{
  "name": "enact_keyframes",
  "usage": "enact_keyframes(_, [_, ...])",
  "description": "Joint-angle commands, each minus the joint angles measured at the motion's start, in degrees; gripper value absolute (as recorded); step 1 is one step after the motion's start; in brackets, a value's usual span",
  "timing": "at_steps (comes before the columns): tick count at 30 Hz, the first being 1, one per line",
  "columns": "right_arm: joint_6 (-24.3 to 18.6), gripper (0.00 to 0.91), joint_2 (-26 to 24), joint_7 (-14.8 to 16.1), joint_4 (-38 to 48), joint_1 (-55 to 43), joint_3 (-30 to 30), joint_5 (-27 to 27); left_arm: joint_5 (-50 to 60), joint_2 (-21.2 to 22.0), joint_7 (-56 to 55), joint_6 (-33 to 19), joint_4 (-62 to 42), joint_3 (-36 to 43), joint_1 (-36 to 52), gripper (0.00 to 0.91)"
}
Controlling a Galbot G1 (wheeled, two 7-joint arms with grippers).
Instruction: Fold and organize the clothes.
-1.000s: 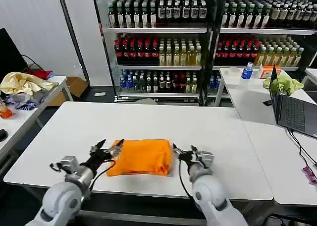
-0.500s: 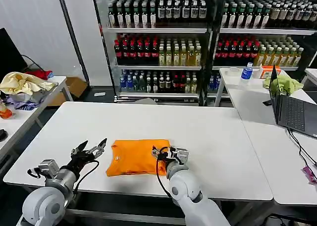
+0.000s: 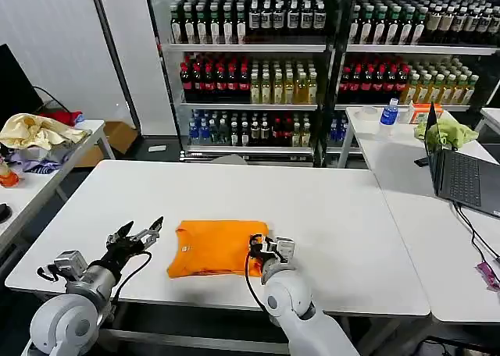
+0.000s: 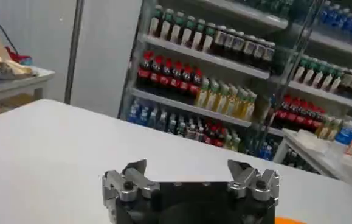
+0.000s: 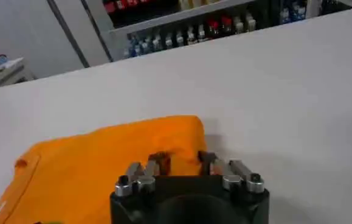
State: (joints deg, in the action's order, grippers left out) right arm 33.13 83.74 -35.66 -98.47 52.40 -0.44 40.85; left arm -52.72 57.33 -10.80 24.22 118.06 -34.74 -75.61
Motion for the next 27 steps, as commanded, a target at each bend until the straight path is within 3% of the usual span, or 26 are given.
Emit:
enact_keyframes(1, [0.01, 0.0, 0.26, -0.9, 1.0, -0.37, -0.08, 0.17, -0.72, -0.07, -0.12, 0.0, -0.08, -0.51, -0.1, 0.907])
enact_keyframes(9, [-0.08, 0.0, -1.73, 2.04, 0.11, 1.11, 3.48, 1.29, -1.41, 0.11, -0.18, 0.01, 0.07, -0.56, -0.2, 0.907])
enact_keyframes(14, [-0.07, 0.0, -4.05, 7.0, -0.06, 1.7, 7.79, 3.8, -1.69, 0.23, -0.15, -0.02, 0.17, -0.45, -0.41, 0.907])
enact_keyframes(20, [-0.01, 0.0, -8.21, 12.92, -0.12, 2.75, 11.33, 3.28, -1.47, 0.75, -0.15, -0.02, 0.17, 0.28, -0.36, 0.907])
enact_keyframes(27, [-0.02, 0.0, -11.71, 14.4, -3.36, 6.75, 14.88, 2.98, -0.98, 1.19, -0.17, -0.06, 0.1, 0.82, -0.29, 0.907])
